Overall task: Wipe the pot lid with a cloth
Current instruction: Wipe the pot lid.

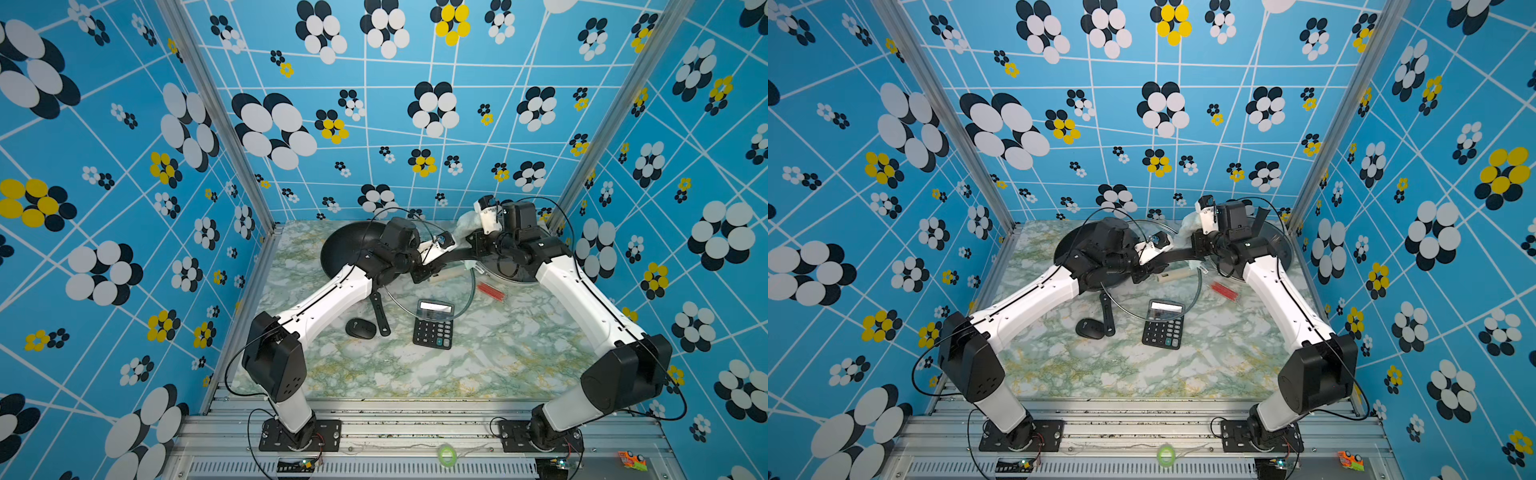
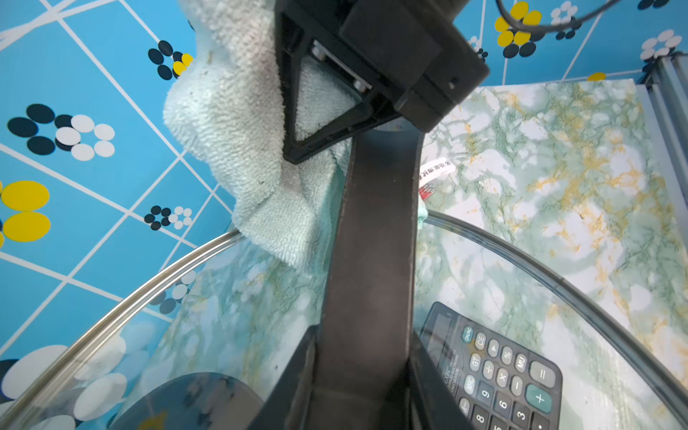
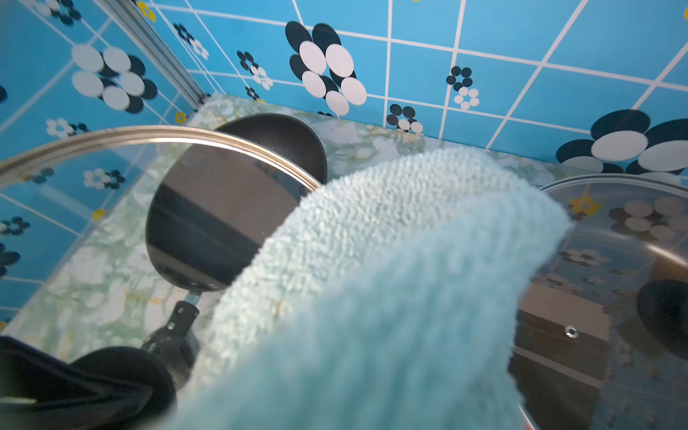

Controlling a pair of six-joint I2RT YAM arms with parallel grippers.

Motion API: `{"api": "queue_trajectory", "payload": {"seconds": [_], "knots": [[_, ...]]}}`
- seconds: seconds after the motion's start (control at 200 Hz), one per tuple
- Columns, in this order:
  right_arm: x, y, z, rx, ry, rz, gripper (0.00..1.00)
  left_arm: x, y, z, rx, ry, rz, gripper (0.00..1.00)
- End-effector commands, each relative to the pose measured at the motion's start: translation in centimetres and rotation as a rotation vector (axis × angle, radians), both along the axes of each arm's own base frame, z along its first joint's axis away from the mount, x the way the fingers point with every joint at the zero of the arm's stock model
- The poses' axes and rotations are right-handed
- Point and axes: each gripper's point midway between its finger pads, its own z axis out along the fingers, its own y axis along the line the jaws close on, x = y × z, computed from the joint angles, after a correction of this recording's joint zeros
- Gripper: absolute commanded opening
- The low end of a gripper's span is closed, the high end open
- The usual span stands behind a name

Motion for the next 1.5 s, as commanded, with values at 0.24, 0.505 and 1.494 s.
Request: {"api": "queue_trajectory", "payload": {"seconds": [0.24, 0.505, 1.494], "knots": [[1.8, -8.2, -0.6, 0.381, 0.084, -0.389, 0.0, 5.6, 4.4, 15.6, -0.403, -0.337, 0.226, 0.0], [-0.5, -0.5, 5.4, 0.451, -0.079, -0.136, 0.0, 7.0, 3.8, 16.4, -0.457, -0.358, 0.271, 0.0], [-0.6, 0.8, 7.0, -0.09, -0.203, -0.225, 0.0, 5.8, -1.1, 16.0, -0.364, -0.495, 0.219, 0.0]]}}
